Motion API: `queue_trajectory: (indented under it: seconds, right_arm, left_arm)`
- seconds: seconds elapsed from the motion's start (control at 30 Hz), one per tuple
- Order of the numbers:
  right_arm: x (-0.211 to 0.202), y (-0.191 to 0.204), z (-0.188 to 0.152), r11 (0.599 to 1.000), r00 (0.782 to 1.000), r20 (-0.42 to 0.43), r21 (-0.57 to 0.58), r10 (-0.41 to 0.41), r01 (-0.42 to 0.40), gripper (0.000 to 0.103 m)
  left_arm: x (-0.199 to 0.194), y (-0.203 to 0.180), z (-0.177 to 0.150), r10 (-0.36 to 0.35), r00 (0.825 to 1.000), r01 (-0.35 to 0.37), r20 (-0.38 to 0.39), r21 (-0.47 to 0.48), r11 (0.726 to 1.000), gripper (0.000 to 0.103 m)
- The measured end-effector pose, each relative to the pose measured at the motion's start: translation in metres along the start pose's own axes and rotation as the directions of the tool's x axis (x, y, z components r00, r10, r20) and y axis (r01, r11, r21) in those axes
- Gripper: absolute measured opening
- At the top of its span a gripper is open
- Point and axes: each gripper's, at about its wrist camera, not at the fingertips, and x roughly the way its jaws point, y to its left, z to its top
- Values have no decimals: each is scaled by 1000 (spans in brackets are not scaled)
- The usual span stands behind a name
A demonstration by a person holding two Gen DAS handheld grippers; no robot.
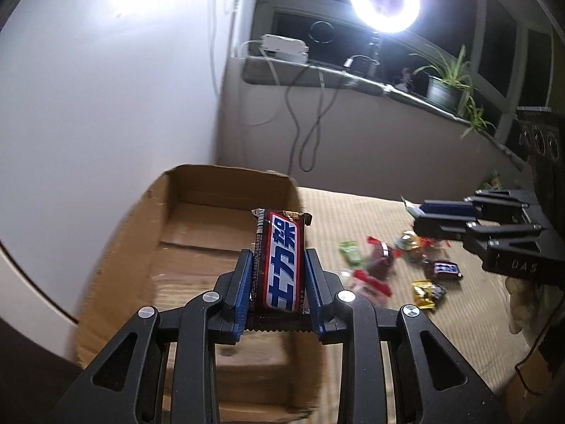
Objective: Organize snacks
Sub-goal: 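Carry the chocolate bar and mint packet into the box and open both grippers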
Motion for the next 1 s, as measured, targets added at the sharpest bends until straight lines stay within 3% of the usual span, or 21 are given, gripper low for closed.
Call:
queue_trajectory:
  seconds: [0.47, 0.93, 0.97, 1.0]
  right_arm:
    - [83, 22, 56, 997, 997, -27, -40, 70, -71, 24]
    - [122, 11, 67, 995, 994, -61, -15, 93, -94, 24]
    - [122, 11, 67, 996, 994, -59, -14, 93, -94, 25]
    - [123, 9, 67, 995, 994, -61, -9, 94, -94, 33]
  left_arm:
    - [13, 23, 9, 37, 999, -37, -16, -24, 999, 27]
    - [24, 31, 12, 59, 997, -61, -40, -39, 997, 27]
    - [25, 30, 12, 63, 997, -65, -39, -38, 997, 27]
    - [25, 30, 12, 71, 997, -72, -37, -39, 997, 28]
